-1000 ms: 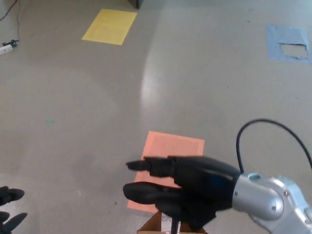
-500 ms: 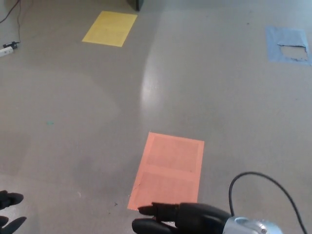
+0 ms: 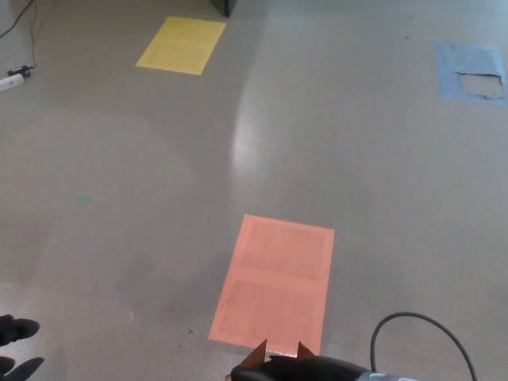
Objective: An air pump is kept on top of a storage box on the floor and the robot uses its right hand to press down on the handle of the pump to compress it
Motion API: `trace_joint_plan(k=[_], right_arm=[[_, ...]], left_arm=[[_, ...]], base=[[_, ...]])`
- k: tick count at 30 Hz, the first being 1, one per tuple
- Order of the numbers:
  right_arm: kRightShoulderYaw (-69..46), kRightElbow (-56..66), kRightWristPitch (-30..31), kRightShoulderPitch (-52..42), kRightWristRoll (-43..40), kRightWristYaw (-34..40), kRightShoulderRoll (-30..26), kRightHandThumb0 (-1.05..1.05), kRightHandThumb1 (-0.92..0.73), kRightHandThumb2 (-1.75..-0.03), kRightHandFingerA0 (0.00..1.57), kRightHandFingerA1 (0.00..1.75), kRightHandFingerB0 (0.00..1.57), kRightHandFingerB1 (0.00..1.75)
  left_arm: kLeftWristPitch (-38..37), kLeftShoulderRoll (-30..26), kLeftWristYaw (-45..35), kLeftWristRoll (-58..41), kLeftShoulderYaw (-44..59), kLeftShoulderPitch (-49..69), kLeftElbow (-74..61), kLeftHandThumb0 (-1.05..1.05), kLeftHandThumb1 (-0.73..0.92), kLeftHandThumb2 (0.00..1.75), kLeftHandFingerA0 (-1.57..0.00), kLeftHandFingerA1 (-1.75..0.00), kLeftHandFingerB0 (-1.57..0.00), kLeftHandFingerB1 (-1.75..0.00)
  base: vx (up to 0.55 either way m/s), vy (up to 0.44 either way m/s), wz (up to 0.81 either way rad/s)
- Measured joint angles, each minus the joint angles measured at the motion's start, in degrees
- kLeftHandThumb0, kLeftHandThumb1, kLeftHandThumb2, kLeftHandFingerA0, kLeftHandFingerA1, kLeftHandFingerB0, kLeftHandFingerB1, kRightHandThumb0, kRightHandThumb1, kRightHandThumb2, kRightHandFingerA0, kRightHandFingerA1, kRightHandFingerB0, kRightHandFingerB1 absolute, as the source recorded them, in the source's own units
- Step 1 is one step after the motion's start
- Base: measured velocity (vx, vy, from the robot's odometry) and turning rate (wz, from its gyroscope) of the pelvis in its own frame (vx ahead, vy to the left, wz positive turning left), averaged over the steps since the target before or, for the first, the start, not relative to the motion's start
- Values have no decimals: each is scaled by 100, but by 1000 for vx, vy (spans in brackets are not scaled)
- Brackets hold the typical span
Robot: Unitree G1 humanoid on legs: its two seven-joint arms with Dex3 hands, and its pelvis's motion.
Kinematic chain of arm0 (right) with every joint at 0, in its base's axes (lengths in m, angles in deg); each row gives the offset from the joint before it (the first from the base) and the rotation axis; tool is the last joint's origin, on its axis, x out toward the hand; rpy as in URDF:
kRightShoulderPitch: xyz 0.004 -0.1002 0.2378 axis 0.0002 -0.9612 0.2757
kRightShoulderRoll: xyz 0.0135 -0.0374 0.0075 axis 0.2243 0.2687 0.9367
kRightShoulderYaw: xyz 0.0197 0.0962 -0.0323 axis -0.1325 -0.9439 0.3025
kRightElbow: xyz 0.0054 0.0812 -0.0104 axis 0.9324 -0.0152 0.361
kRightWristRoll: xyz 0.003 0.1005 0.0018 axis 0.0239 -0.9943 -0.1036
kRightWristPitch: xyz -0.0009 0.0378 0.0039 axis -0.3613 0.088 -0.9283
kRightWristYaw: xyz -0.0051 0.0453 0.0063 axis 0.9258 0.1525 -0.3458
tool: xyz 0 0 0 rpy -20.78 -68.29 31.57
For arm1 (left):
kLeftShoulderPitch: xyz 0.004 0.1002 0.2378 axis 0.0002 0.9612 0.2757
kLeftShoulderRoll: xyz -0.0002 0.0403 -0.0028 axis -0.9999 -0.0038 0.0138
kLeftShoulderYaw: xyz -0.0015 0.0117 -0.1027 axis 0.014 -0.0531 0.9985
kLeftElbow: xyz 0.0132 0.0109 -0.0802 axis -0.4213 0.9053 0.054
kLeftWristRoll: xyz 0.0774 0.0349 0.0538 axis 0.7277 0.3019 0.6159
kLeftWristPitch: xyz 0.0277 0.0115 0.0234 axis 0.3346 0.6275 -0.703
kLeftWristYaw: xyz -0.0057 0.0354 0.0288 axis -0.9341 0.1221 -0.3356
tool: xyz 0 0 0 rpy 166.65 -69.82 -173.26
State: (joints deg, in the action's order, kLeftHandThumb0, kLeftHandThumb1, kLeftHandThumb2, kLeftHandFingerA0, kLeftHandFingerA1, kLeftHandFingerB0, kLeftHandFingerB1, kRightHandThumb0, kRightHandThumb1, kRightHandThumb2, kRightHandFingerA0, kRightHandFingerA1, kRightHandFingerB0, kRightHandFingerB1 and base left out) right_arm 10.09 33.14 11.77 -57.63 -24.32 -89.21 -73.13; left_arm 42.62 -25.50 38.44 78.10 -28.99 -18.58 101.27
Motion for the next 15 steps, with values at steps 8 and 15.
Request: trace_joint_plan(k=[8,15], right_arm=[[-74,-1539,-113,394,18,280,596,-73,-86,-67,13,27,10,23],[-151,-2762,-173,758,78,577,1066,-74,-84,-67,12,26,10,24]], left_arm=[[0,3,0,-7,17,48,-8,-50,81,64,-30,-35,-23,-31],[-1,3,1,-10,28,82,-39,-52,80,64,-30,-34,-24,-30]], base=[[0,0,0],[0,0,0]])
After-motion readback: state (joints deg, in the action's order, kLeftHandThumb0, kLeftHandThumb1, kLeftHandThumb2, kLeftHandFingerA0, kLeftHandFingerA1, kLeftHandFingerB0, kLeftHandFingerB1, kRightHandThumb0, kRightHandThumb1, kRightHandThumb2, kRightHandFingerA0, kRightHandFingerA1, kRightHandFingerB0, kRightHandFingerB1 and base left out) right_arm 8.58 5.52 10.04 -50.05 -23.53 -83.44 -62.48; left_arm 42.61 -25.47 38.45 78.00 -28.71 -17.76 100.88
